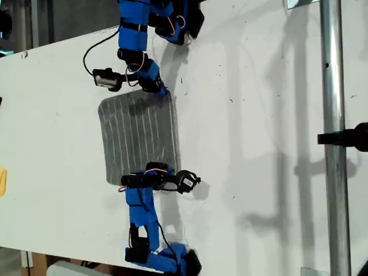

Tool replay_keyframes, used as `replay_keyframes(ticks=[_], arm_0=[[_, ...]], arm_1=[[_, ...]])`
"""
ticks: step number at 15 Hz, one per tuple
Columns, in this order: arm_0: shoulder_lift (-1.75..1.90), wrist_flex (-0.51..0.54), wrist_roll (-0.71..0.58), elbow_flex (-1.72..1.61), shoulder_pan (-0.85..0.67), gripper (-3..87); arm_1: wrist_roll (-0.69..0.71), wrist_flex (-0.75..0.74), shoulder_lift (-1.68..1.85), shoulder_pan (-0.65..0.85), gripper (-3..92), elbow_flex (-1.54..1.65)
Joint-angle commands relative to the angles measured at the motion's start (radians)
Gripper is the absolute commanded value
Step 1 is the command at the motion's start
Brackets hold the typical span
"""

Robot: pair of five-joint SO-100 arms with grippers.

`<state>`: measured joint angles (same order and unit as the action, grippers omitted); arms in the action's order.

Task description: Grasp corners of a towel and fold twice.

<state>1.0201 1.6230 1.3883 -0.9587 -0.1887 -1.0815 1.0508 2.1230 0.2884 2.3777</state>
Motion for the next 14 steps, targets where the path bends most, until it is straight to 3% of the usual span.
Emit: replay_keyframes(ticks=[1, 4, 8, 11, 14], arm_0=[[0.201, 0.040, 0.043, -0.040, 0.133, -2.9], [0.304, 0.040, 0.221, -0.167, 0.293, -2.9], [0.328, 0.040, 0.345, -0.176, 0.400, -2.9], [0.495, 0.043, 0.282, -0.373, 0.233, -2.9], [0.537, 0.025, -0.008, -0.494, -0.123, -2.9]], arm_1=[[-0.160, 0.000, -0.017, -0.252, -0.3, -0.087], [-0.310, -0.003, -0.301, -0.535, -0.3, -0.388], [-0.341, 0.107, -0.499, -0.595, -0.3, -0.681], [-0.192, 0.232, -0.318, -0.344, -0.3, -0.581], [0.135, 0.224, -0.235, 0.049, -0.3, -0.525]])
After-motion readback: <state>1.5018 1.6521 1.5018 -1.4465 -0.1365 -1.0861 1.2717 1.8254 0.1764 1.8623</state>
